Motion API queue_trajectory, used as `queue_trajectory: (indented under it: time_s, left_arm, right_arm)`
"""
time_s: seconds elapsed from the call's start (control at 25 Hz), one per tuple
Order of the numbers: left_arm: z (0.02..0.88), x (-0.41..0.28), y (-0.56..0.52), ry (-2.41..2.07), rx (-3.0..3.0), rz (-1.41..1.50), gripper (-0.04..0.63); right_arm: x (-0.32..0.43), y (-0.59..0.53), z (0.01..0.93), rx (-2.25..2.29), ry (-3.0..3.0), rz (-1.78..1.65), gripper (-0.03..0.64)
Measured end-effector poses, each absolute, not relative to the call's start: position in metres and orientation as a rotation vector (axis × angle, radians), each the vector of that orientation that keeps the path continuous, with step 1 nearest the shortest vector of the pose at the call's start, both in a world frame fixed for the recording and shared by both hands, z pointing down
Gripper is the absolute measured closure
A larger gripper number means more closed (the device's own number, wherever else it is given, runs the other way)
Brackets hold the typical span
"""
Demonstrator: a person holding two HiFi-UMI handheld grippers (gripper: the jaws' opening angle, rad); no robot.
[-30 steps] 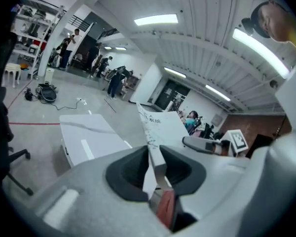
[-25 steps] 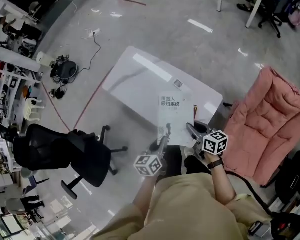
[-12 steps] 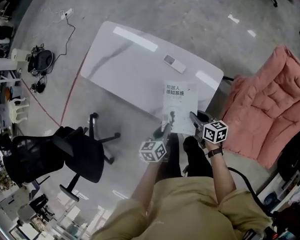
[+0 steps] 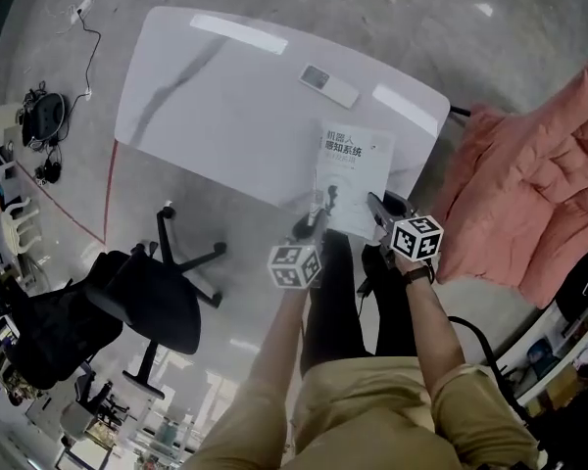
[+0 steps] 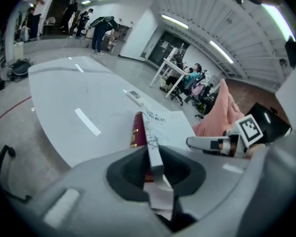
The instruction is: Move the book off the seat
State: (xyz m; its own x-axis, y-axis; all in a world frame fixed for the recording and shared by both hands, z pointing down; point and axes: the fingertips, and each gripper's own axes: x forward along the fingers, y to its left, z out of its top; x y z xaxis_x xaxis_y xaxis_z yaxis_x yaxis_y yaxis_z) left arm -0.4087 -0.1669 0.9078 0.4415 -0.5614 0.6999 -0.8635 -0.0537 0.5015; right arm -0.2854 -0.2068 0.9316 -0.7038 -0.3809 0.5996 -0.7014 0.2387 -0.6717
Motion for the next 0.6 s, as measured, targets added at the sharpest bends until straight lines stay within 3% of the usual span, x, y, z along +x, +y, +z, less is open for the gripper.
queue_trajectory:
  time_s: [0.36,0.44,0.48,0.52,0.6]
  left_arm:
    - [0.962,-0.410,-0.153,-1.268,1.668,0.503,0.515]
    - [0.970,-0.410,-0.152,-1.273,1.641,0.501,0.492]
    - [0.973,-0.407,-0.151,-1.257,1.633,0.495,0.441]
    - [0.976,-0.405,-0.149,-1.236,1.629,0.496,0.348]
    - [0.978,-0.404,-0.146,-1.214,1.623,0.524,0.274]
  right_arm:
    - [-0.278,-0.205,0.982,1.008,-2.094,1.387,0.511]
    - [-0.280,-0.203,0.987,0.989,-2.096,1.394,0.466]
    - [-0.282,-0.202,0.987,0.981,-2.107,1.407,0.402]
    - [-0.285,-0.200,0.987,0.970,-2.115,1.412,0.380]
    - [-0.288,-0.196,0.984,0.943,-2.116,1.383,0.288]
